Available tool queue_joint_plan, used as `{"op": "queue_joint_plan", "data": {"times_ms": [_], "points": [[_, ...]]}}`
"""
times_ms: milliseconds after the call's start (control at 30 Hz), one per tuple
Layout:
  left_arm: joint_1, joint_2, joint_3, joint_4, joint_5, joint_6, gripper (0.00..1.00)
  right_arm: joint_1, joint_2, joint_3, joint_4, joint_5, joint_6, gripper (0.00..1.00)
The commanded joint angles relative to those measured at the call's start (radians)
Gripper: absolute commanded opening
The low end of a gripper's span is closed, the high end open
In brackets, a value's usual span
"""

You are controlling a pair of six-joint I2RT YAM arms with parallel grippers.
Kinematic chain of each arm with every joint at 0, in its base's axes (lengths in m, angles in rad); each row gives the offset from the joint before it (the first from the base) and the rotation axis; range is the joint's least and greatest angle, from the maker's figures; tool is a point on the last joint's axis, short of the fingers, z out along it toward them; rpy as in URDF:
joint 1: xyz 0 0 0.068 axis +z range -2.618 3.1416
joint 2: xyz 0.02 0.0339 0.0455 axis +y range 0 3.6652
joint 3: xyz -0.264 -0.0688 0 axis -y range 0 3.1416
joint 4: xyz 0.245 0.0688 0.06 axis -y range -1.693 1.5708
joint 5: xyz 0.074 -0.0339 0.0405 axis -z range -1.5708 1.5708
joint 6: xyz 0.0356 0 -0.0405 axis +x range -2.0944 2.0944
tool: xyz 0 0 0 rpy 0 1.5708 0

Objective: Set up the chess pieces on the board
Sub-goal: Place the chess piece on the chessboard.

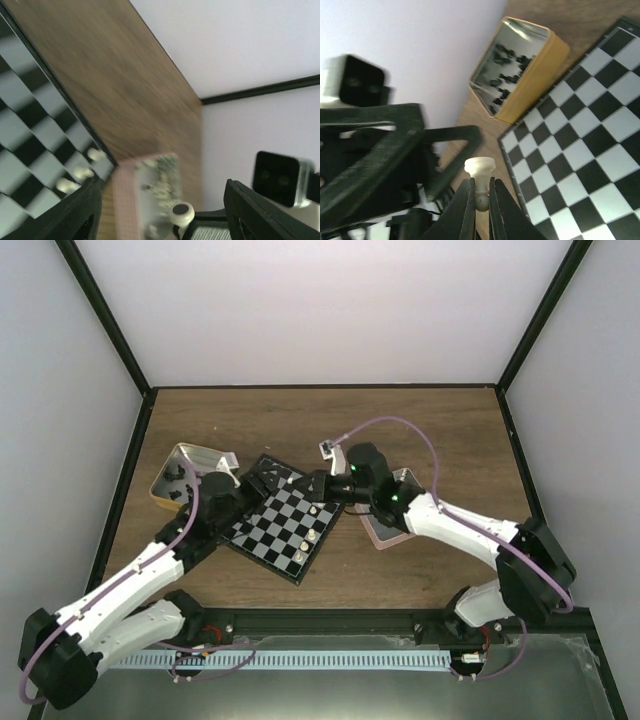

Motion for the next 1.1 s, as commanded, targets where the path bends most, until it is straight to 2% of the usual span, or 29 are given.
{"op": "queue_joint_plan", "data": {"times_ms": [0, 100, 233, 367, 533, 733, 1067], "points": [[0.006, -0.086, 0.080, -0.310, -0.288, 0.289, 0.71, 0.010, 0.087, 0.183, -0.552, 0.074, -0.205, 0.01], [0.008, -0.130, 0.133, -0.394, -0.369, 0.452, 0.73, 0.020, 0.146, 0.268, -0.716, 0.191, -0.291, 0.01], [0.007, -0.141, 0.249, -0.537, -0.479, 0.577, 0.74, 0.031, 0.262, 0.410, -0.897, 0.312, -0.375, 0.01], [0.008, -0.179, 0.314, -0.590, -0.559, 0.672, 0.74, 0.056, 0.389, 0.560, -1.038, 0.409, -0.426, 0.01], [0.009, -0.250, 0.306, -0.597, -0.657, 0.703, 0.74, 0.079, 0.505, 0.708, -1.169, 0.458, -0.461, 0.01], [0.009, -0.368, 0.256, -0.570, -0.747, 0.701, 0.74, 0.111, 0.600, 0.811, -1.263, 0.454, -0.500, 0.01], [0.009, -0.486, 0.199, -0.537, -0.778, 0.709, 0.74, 0.139, 0.690, 0.896, -1.321, 0.437, -0.521, 0.02]]}}
